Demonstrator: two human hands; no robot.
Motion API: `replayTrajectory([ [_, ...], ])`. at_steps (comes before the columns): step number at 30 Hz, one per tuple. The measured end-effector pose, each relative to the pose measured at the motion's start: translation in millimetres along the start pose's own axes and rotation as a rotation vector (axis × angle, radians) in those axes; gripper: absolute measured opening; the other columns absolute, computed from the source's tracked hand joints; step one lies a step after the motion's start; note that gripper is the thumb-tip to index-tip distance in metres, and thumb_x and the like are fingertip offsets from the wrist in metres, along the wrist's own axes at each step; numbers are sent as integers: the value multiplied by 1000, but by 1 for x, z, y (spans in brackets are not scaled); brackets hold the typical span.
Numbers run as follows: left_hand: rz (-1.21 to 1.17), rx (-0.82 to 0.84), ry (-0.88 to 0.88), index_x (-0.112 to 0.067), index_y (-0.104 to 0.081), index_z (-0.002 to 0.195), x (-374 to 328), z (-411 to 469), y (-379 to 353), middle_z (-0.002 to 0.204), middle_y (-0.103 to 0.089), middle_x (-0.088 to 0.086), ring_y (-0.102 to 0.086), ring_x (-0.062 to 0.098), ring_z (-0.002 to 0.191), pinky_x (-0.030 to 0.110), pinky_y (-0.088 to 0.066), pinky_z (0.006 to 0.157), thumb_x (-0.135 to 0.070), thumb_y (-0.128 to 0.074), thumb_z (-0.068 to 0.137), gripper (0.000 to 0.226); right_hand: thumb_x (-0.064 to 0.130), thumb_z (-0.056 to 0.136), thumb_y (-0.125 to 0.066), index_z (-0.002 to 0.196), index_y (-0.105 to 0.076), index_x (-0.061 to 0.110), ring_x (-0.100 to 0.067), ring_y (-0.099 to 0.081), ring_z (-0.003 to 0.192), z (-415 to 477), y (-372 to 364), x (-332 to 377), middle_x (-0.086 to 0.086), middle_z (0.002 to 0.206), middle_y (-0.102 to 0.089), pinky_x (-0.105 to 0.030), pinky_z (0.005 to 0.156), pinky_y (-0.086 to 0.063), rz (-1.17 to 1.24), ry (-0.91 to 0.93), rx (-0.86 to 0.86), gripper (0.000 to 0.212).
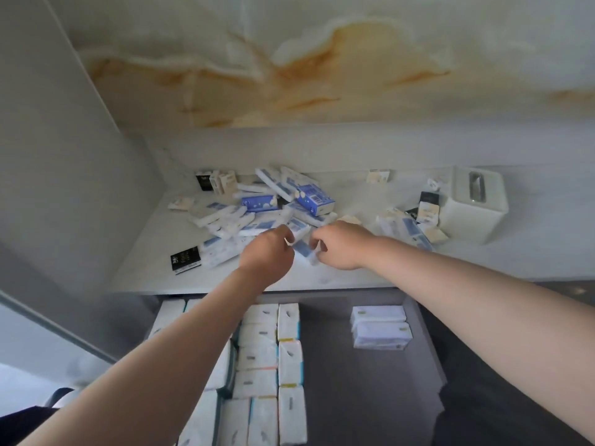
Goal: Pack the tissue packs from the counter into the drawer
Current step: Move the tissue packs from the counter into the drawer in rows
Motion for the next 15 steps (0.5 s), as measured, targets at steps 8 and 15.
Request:
replayTrajectory([
  [8,160,14,-23,-22,-44,140,49,41,15,144,-43,2,-37,23,132,38,-35,107,-9,-51,89,53,27,86,-67,143,-37,28,-30,-40,133,60,-19,-2,-5,147,-31,-45,98,-46,10,18,-38,65],
  [15,323,84,-77,-25,-38,145,67,68,-5,147,-44,-1,-33,23,135,38,-31,108,-16,-55,91,58,8,82,-65,154,-12,34,-40,-28,144,104,-40,13,-8,163,-8,-51,103,-45,-90,40,-37,94],
])
Point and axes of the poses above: each hand's wrist, its own z-axis towards the middle knuckle, its own y-axis out of the back of the hand, x = y × z, the point moved 2 cm from there along z, towards the middle knuckle
